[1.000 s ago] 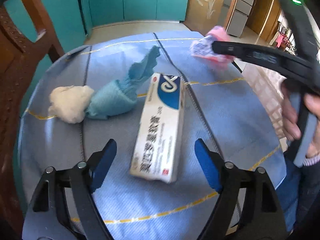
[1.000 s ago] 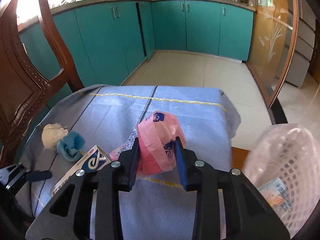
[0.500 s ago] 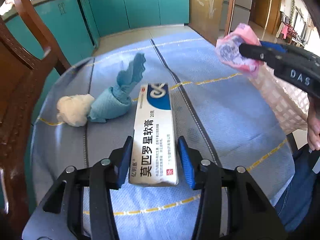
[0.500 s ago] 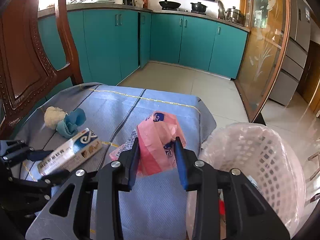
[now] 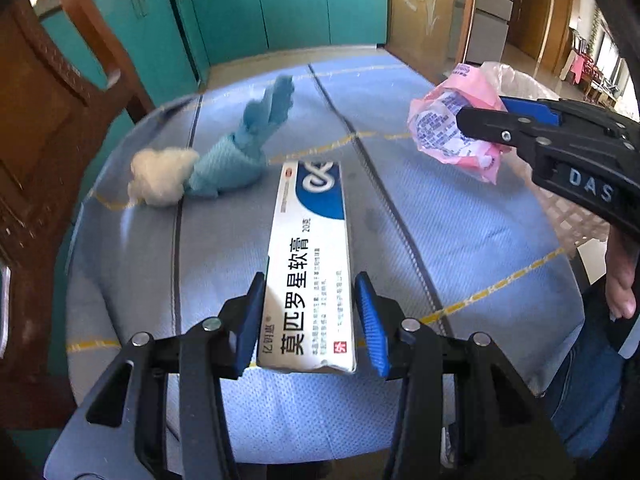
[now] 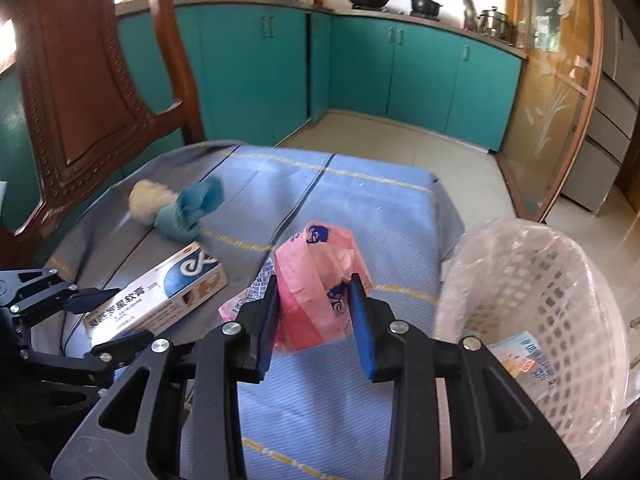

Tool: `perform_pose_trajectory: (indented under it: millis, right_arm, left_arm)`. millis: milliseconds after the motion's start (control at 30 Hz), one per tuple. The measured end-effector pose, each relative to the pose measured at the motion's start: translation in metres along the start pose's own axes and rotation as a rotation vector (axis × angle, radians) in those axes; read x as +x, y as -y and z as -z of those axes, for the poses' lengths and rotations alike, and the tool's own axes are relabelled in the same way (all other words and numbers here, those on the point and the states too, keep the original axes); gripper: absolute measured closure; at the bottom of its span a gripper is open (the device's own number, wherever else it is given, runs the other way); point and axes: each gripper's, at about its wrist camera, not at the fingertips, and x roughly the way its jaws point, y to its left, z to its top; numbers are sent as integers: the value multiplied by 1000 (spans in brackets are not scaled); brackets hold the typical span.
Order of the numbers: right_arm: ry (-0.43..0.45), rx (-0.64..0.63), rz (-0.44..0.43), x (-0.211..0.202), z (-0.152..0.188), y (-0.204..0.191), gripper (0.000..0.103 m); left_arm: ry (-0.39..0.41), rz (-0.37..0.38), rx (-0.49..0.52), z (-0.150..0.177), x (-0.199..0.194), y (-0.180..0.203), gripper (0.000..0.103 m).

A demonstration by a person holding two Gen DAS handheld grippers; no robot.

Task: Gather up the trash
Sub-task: 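Grasp the white medicine box with the left tool while the right tool holds the pink bag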

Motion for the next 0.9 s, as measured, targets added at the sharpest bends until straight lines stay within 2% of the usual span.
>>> perform_pose_trajectory:
  millis: [200,367,533,700,900]
  right_arm:
    - [-41,-16,4,11,4,-7,69]
    - [-67,-8,12,18,7,-5,69]
    - [-76,-9,16,21,6,-6,69]
    - [-79,-12,19,22,6,-7,69]
    - [-88,-3,14,25,7,-5,63]
  left_arm:
    - [-31,11,1,-2,16,3,56]
    - [-15,-7,17,-7,21,5,55]
    - [0,-21,22,-3,15,8,61]
    - [40,-47,0,-3,5,1,61]
    - [54,-59,-12,-2,-4,-2,61]
